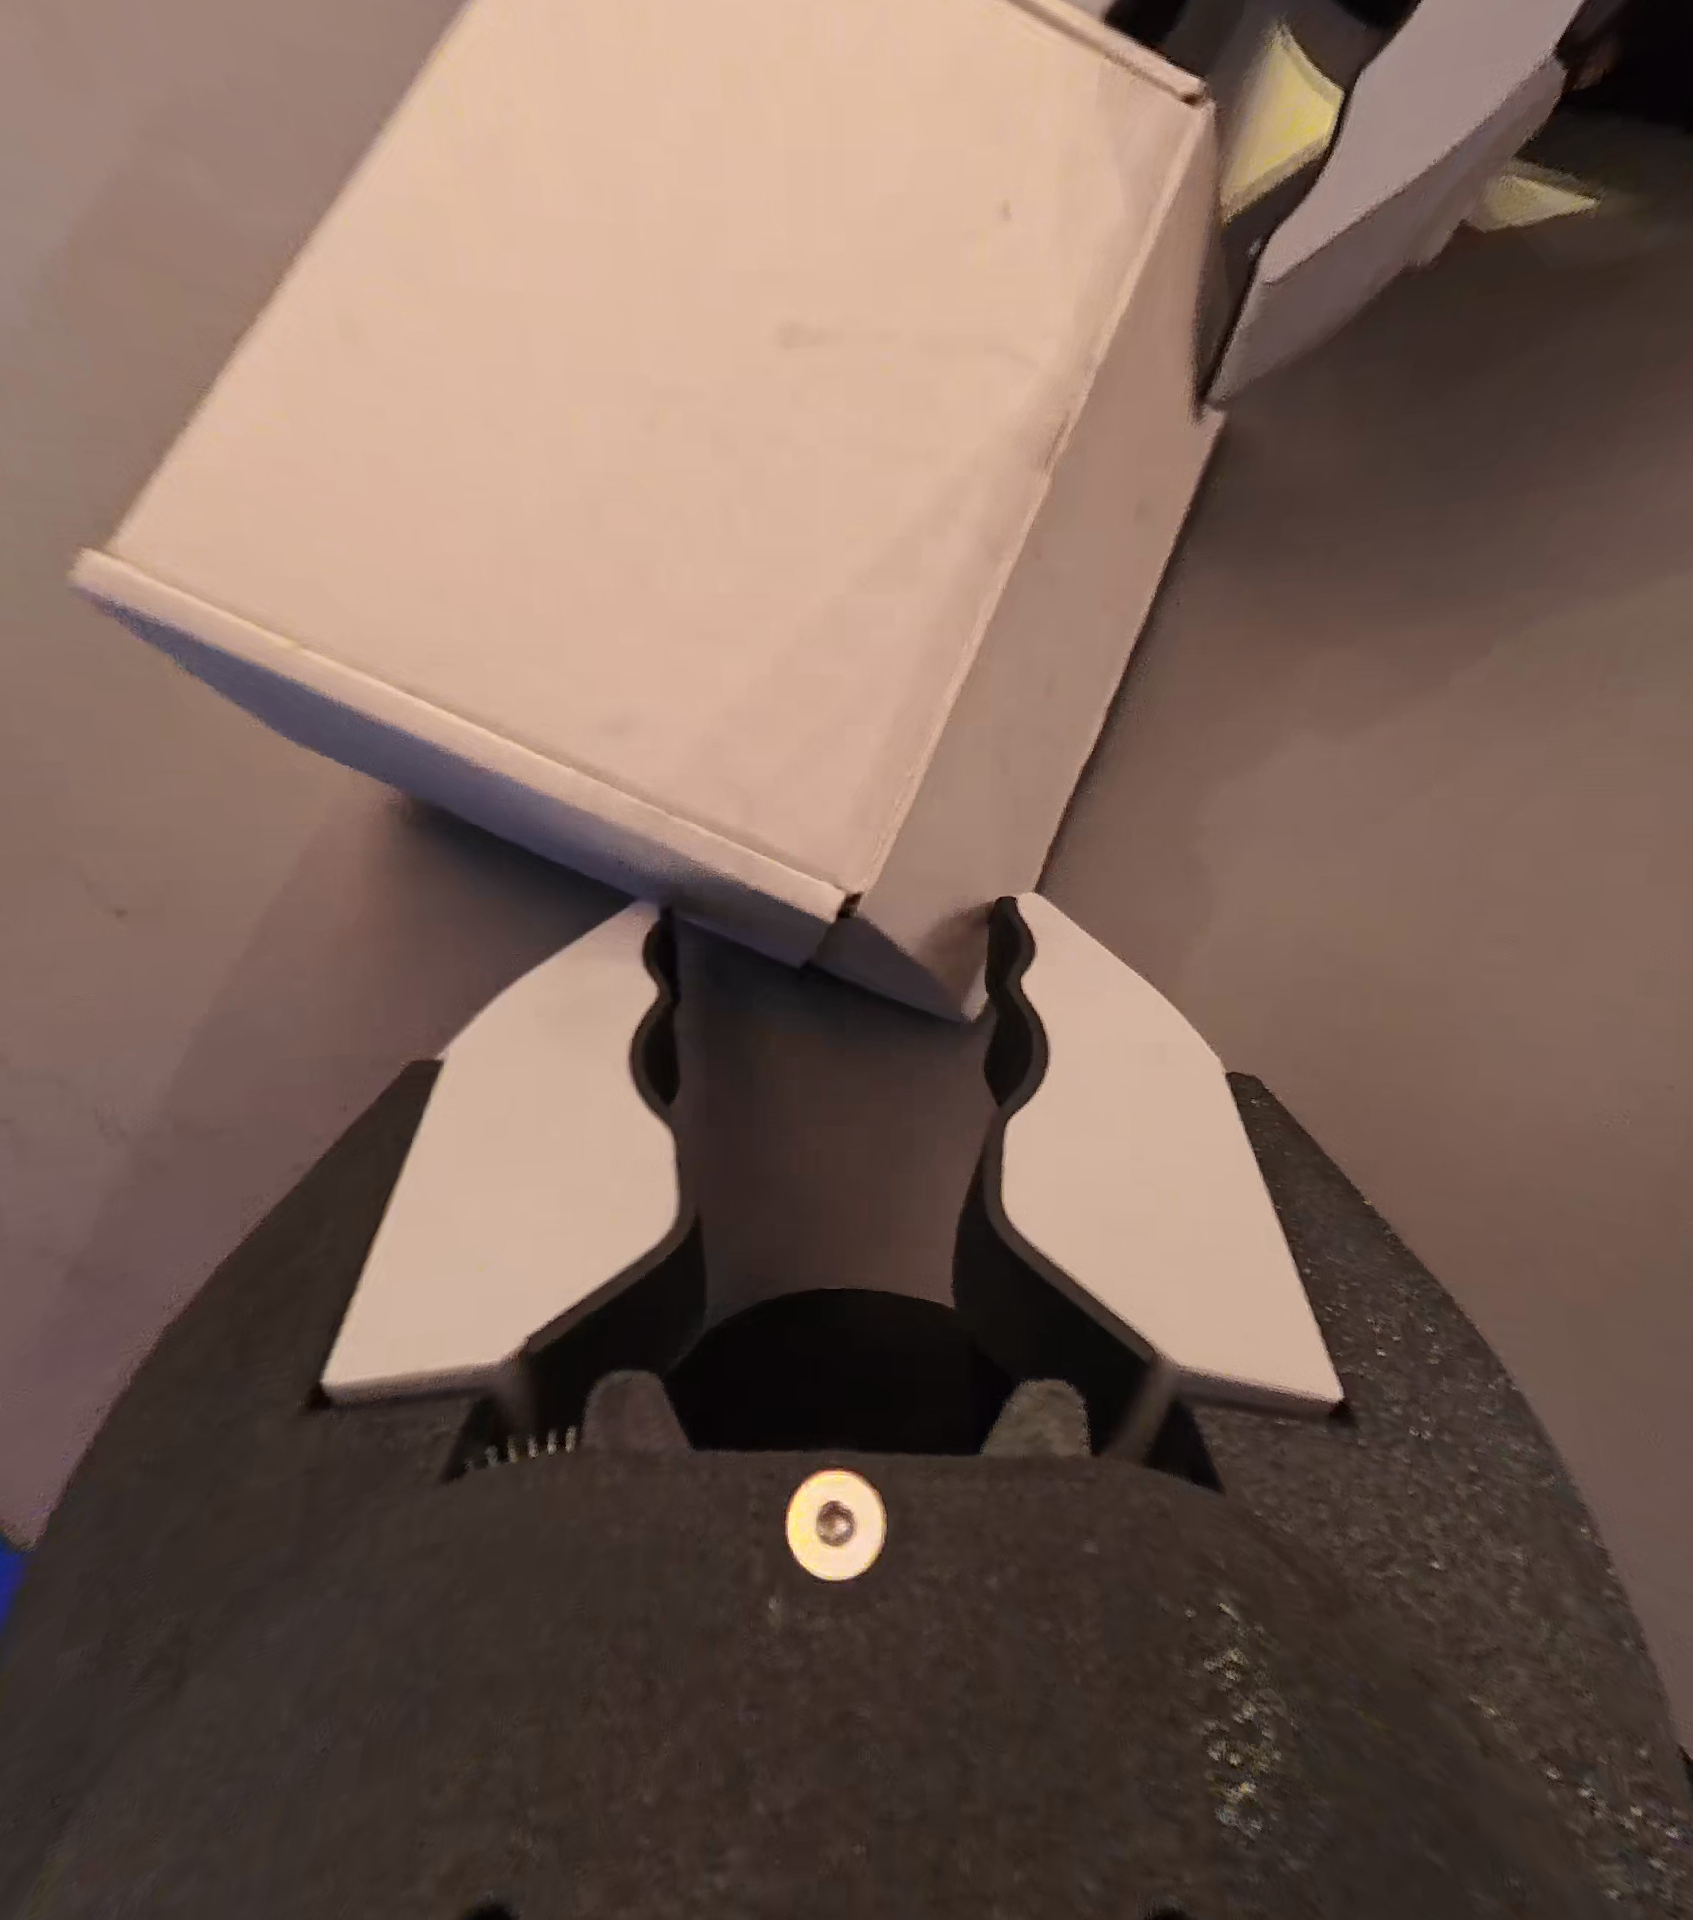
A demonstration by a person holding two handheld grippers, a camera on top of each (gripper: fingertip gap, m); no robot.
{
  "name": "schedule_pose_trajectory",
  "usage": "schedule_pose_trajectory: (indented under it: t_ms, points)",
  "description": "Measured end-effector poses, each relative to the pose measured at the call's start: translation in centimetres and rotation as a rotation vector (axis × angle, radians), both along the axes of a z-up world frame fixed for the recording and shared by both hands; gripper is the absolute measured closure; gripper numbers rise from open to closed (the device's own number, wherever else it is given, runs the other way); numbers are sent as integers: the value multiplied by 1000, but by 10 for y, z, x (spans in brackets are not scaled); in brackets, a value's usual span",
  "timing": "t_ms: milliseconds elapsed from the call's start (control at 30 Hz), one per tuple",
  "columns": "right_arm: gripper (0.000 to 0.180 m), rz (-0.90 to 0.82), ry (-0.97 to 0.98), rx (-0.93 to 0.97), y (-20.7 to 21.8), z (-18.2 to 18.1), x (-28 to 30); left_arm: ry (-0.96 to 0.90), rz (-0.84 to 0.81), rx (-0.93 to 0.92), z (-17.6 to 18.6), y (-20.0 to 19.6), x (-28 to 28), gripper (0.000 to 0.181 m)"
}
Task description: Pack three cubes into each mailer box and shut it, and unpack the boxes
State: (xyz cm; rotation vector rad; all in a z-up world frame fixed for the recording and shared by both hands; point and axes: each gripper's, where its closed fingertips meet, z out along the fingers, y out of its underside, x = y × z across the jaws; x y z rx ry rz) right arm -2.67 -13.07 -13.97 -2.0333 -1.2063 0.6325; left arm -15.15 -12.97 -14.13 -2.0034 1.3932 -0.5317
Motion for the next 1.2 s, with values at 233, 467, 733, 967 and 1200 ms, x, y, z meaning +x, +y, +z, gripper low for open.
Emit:
schedule_pose_trajectory:
  t_ms: [233, 467, 733, 967, 1200]
  points:
    - [130, -12, 26, -42, 4, 0, 0, 13, 17, -18, -2, 6, 0, 128]
    - [140, -56, -30, -27, 11, -3, 1, 35, 68, 0, -4, 14, -1, 139]
    - [145, -103, -60, 18, 17, -4, 2, 49, 104, 25, -4, 24, -1, 143]
    - [146, -41, 49, -54, 10, -4, -1, 35, 14, 56, 0, 16, -8, 146]
    - [150, -40, -30, 11, 14, -4, 0, 88, 31, 100, -5, 22, -8, 152]
